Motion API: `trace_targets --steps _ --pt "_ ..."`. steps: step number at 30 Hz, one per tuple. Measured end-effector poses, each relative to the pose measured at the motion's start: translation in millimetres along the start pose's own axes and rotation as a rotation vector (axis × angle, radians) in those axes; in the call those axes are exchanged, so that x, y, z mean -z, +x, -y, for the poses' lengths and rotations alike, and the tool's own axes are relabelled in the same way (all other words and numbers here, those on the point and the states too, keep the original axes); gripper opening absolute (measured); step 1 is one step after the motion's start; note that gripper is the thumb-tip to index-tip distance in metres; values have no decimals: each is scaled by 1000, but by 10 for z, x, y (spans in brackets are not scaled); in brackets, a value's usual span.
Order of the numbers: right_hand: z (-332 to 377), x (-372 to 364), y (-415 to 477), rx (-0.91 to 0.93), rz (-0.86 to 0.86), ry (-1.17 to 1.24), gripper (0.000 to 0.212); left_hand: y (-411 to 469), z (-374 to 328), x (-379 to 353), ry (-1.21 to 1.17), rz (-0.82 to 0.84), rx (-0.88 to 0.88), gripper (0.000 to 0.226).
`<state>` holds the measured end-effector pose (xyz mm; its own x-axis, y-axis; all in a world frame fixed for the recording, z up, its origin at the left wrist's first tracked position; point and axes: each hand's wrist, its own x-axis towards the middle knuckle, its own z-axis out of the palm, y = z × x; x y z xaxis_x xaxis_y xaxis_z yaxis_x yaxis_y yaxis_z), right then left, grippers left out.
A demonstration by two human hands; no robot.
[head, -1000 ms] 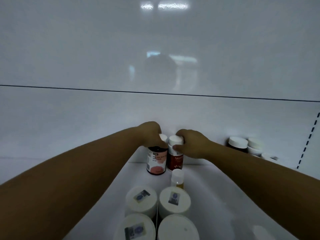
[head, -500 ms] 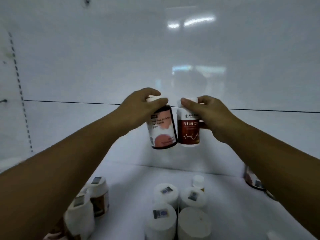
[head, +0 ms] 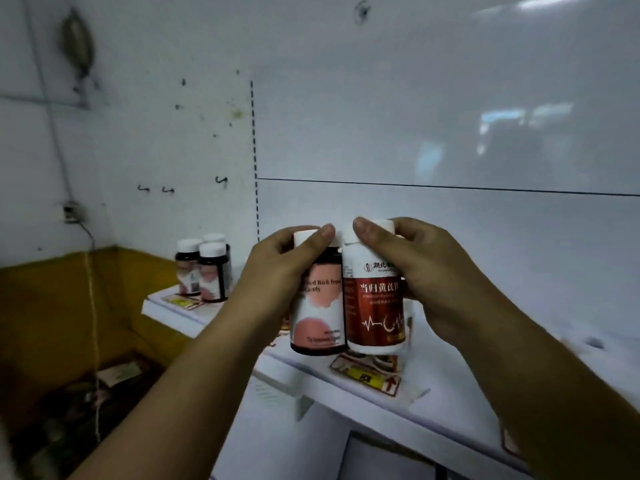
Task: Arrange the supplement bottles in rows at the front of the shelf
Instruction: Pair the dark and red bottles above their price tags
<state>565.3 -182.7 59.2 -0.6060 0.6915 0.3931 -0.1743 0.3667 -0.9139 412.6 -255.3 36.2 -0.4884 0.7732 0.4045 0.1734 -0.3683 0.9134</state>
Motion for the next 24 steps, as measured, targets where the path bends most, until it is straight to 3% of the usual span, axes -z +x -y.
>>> trace_targets --steps 7,11,13,18,24 --pt "-445 -1190 -202 -147 21 174 58 -409 334 1077 -89 -58 112 39" --pt "-573 -1549 -215 -171 5 200 60 -483 516 1423 -124 -98 163 57" --pt "-639 -1672 -191 -197 11 214 62 -470 613 1563 -136 -108 186 66" --pt "-787 -1836 4 -246 10 276 50 -274 823 1766 -147 -81 221 61" --pt "-799 -1719 450 -162 -36 271 50 248 775 1703 -95 -40 162 67"
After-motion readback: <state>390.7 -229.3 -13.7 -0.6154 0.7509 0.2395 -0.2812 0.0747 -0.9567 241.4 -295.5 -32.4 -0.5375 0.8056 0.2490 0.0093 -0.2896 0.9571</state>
